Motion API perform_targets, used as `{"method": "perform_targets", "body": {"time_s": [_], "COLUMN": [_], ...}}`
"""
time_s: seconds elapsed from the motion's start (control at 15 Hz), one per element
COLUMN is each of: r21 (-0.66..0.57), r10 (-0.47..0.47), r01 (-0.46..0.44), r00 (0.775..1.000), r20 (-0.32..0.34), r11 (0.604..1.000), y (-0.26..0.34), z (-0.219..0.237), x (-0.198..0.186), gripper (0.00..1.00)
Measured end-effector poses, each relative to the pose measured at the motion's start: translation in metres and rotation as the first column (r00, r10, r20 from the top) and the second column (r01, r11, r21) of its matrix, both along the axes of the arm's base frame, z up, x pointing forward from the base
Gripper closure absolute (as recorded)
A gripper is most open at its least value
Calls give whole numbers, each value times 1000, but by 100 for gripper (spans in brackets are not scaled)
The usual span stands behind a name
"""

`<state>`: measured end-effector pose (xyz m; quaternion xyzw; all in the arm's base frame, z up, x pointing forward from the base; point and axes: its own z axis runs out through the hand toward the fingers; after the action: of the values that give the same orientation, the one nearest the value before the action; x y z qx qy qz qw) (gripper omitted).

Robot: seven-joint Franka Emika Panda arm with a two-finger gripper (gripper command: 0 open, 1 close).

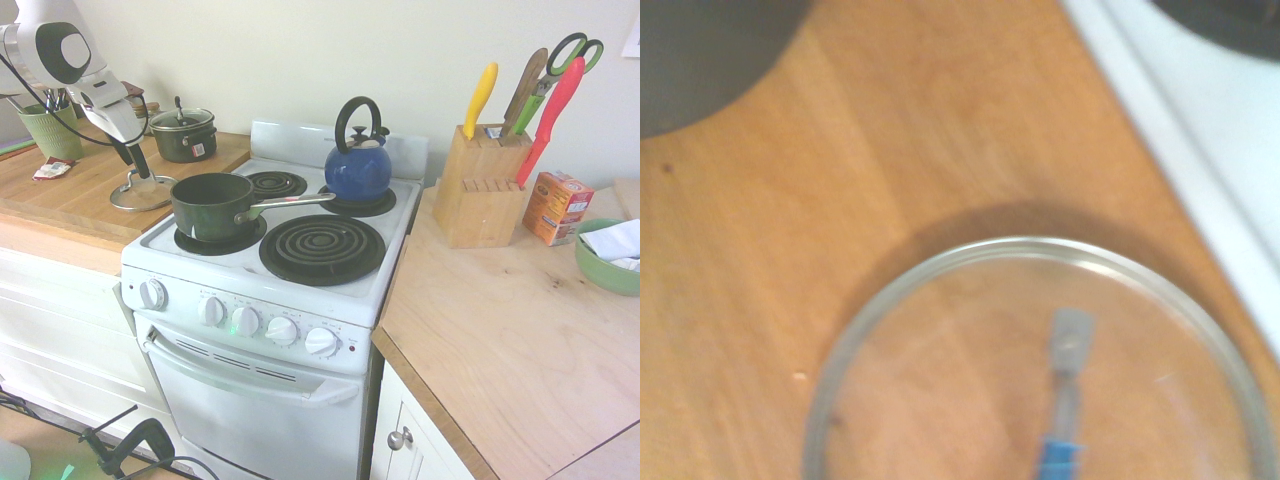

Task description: Cover the lid of the pot

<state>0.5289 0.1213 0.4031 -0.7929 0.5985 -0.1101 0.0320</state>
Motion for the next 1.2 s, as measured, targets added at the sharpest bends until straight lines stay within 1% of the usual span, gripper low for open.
{"method": "perform_targets", "body": {"time_s": [0.2,0.33,0.4,0.6,1.2], "r21": [-7,-8,-5,6,4], "r10": [-46,-56,-58,-59,-76], "r01": [45,56,57,60,76], "r00": [998,996,995,993,991], "r20": [-39,-68,-77,-99,-109], "r11": [999,998,998,998,997], "y": [1,0,2,7,0], "z": [-8,-15,-18,-27,-30], "x": [9,15,17,21,26], "gripper": [0,0,100,100,100]}}
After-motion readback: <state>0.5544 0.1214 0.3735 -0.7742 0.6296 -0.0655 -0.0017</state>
